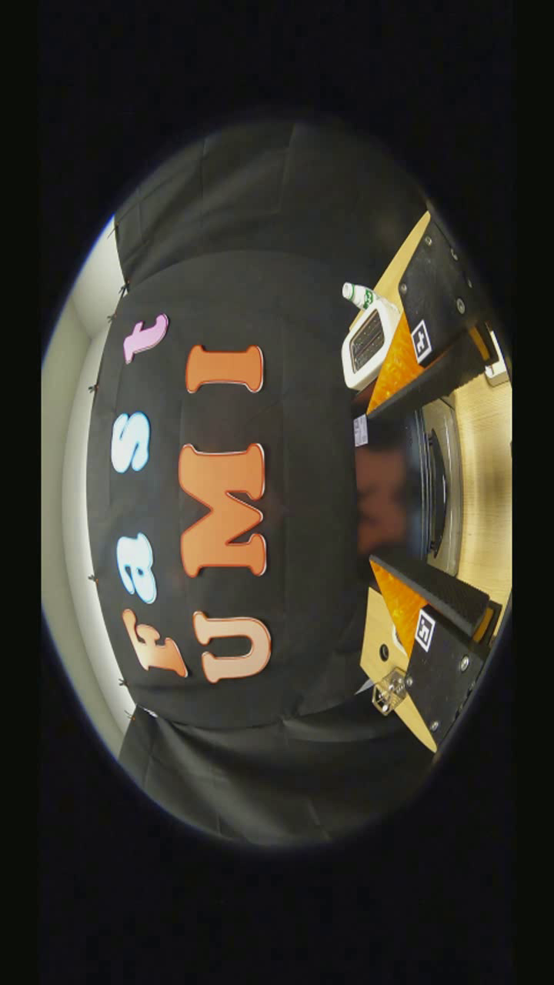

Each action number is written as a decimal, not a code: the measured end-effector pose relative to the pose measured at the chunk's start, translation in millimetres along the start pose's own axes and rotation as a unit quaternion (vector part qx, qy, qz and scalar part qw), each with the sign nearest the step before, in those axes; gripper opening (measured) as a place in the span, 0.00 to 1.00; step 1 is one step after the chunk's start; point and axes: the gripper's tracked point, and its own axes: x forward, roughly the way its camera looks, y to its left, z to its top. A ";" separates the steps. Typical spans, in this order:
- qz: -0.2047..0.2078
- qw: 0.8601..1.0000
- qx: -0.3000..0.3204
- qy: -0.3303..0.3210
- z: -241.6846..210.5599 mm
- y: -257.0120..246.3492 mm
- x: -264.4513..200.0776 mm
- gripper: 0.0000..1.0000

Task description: Open the toaster oven, put the food inside, and close the toaster oven door.

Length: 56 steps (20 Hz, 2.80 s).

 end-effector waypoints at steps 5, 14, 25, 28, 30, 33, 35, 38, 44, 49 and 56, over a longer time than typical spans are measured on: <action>0.000 0.999 -0.021 0.030 -38.5 2.9 26.3 1.00; -0.002 0.993 -0.032 0.110 -94.4 4.2 65.5 1.00; 0.012 0.992 -0.012 0.127 -103.2 10.5 58.1 1.00; 0.006 0.992 -0.009 0.126 -106.7 7.2 52.5 1.00; 0.006 0.991 -0.008 0.130 -109.9 7.5 48.2 1.00; 0.007 0.991 -0.008 0.133 -110.9 7.3 37.2 1.00; 0.007 0.991 -0.009 0.135 -114.2 6.6 30.3 1.00; 0.007 0.990 -0.007 0.141 -121.7 5.6 14.6 1.00; 0.005 0.988 -0.005 0.155 -141.1 4.2 -18.0 1.00; 0.005 0.986 -0.006 0.169 -159.4 3.7 -38.6 1.00; 0.008 0.983 -0.004 0.183 -187.9 3.4 -61.7 1.00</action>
